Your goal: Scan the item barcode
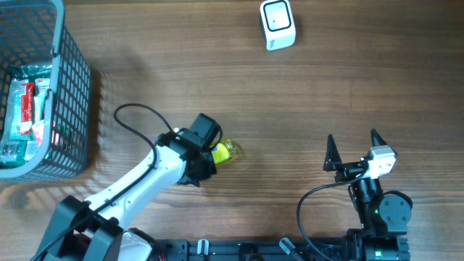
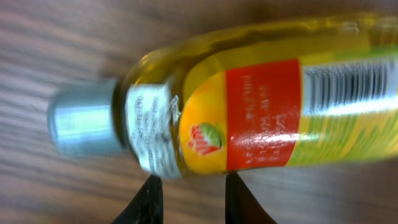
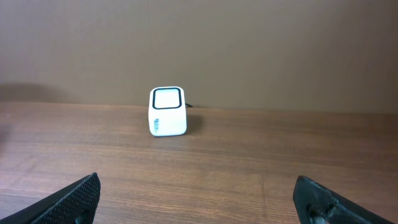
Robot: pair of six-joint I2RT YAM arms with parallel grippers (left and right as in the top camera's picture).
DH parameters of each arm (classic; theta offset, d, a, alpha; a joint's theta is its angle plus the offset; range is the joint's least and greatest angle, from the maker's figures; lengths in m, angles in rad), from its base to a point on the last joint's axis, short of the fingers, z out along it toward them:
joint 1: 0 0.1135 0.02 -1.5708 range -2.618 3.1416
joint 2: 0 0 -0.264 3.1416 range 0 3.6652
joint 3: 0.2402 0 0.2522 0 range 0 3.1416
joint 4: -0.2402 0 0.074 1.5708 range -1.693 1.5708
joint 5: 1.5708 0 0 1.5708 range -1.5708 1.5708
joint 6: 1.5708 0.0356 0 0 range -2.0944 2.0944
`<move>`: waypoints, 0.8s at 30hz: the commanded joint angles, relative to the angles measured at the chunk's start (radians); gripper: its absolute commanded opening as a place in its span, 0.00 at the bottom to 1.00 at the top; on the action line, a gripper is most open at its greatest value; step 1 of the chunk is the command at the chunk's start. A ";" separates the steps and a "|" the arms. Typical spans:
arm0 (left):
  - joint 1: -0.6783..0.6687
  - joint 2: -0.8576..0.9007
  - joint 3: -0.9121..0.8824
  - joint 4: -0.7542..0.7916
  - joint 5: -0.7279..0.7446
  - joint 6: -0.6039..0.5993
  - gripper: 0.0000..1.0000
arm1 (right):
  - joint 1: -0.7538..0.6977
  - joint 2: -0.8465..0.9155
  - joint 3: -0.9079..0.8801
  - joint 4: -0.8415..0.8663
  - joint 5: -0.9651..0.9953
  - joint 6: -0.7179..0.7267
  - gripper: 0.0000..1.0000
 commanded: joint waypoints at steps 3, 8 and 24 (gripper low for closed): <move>0.058 0.011 -0.005 0.185 -0.095 0.075 0.22 | -0.004 -0.005 -0.001 0.003 -0.002 -0.010 1.00; 0.145 -0.031 0.132 0.177 -0.086 0.066 0.27 | -0.004 -0.005 -0.001 0.003 -0.002 -0.010 1.00; 0.110 0.216 0.267 0.062 -0.059 -0.351 1.00 | -0.004 -0.005 -0.001 0.003 -0.002 -0.010 1.00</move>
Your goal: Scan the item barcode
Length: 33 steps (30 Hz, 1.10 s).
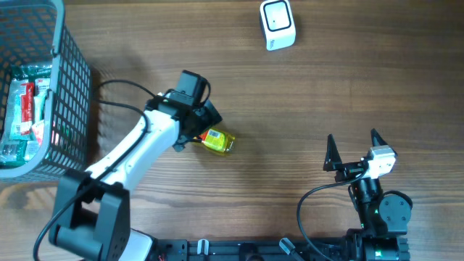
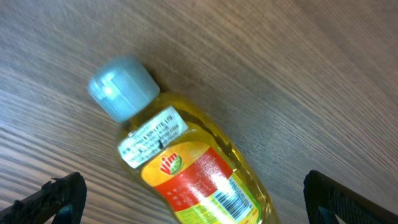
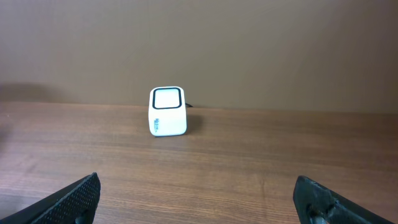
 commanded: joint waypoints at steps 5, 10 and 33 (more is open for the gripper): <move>-0.114 0.134 -0.003 -0.005 -0.059 -0.194 1.00 | -0.004 -0.005 -0.001 0.003 -0.002 -0.010 1.00; -0.096 0.137 -0.003 -0.137 -0.058 0.085 0.92 | -0.004 -0.005 -0.001 0.003 -0.002 -0.010 1.00; -0.008 0.150 0.000 -0.008 -0.134 0.168 0.75 | -0.004 -0.005 -0.001 0.003 -0.002 -0.010 1.00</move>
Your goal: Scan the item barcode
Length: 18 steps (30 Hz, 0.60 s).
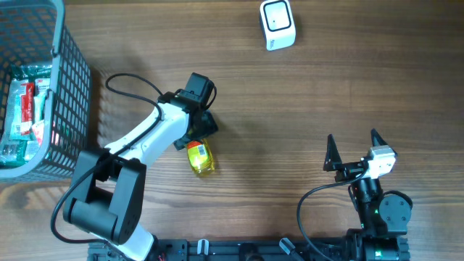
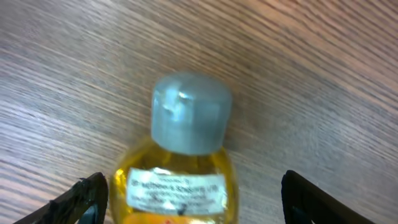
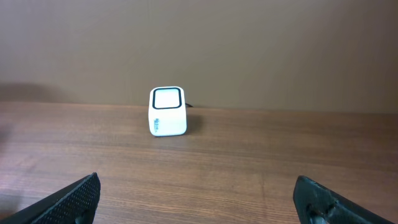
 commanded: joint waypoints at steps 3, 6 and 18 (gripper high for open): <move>-0.001 0.055 -0.021 0.019 -0.050 0.016 0.73 | -0.004 -0.005 -0.001 0.003 -0.002 -0.010 0.99; -0.003 0.092 -0.021 0.019 -0.050 0.016 0.70 | -0.004 -0.005 -0.001 0.003 -0.002 -0.010 1.00; 0.000 -0.138 -0.011 0.133 -0.050 0.184 0.40 | -0.004 -0.005 -0.001 0.003 -0.002 -0.010 1.00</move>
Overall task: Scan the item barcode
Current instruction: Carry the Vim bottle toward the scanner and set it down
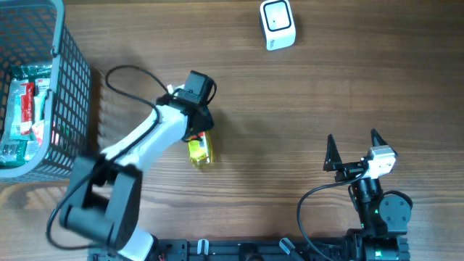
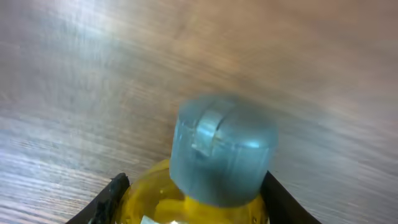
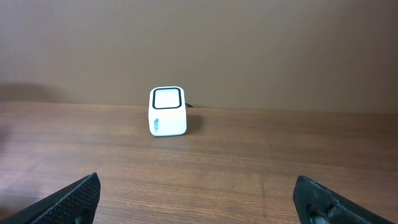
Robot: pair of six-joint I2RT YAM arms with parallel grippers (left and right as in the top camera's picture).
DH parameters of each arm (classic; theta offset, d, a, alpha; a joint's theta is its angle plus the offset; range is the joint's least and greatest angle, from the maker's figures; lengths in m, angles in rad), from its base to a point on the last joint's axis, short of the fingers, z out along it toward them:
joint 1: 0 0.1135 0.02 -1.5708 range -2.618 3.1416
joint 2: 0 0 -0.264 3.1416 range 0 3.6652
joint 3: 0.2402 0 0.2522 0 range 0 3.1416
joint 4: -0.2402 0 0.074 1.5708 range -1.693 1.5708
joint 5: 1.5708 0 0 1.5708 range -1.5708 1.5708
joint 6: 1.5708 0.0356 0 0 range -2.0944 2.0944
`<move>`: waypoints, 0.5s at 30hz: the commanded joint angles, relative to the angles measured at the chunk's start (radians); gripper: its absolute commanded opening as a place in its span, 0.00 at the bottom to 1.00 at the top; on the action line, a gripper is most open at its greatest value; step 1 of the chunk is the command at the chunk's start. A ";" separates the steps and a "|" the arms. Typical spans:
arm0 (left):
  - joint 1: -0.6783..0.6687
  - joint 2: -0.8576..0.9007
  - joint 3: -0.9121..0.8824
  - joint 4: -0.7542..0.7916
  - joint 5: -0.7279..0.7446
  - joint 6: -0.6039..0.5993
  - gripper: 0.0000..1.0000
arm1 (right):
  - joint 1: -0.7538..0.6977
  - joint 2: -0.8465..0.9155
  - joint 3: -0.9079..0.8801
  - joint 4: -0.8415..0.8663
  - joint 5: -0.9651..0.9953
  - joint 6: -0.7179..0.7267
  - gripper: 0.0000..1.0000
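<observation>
A yellow bottle [image 1: 200, 152] with a grey-blue cap [image 2: 224, 149] lies on the wooden table, left of centre, cap end pointing to the far side. My left gripper [image 1: 197, 136] is at that cap end. In the left wrist view my left gripper [image 2: 194, 186] has its two fingers pressed against the bottle's shoulders, shut on it. The label and barcode are hidden in this view. The white scanner [image 1: 278, 25] stands at the far edge, well away from the bottle. My right gripper [image 1: 354, 150] rests open at the near right, holding nothing.
A grey wire basket [image 1: 69, 109] holding several packets stands at the far left. The scanner [image 3: 167, 111] faces my open right gripper [image 3: 196, 185] across bare wood. A black cable [image 1: 134, 72] loops over the left arm.
My left gripper's fingers stood wide on either side of the bottle's cap; now they have closed in onto the bottle's shoulders. The bottle has shifted slightly. The right arm is unmoved.
First my left gripper was close over the bottle, which lay crosswise with its barcode in view. Then the gripper was open and farther back, the bottle lying slanted. Then the bottle pointed cap-first at the open jaws, and now they grip it.
</observation>
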 commanded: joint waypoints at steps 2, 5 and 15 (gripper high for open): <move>-0.001 -0.226 0.001 0.096 -0.010 0.134 0.42 | -0.004 -0.005 -0.001 0.003 -0.002 -0.010 1.00; -0.008 -0.331 0.001 0.131 -0.012 0.179 0.44 | -0.004 -0.005 -0.001 0.003 -0.002 -0.010 1.00; -0.394 -0.339 -0.035 0.330 -0.582 0.235 0.43 | -0.004 -0.005 -0.001 0.003 -0.002 -0.010 1.00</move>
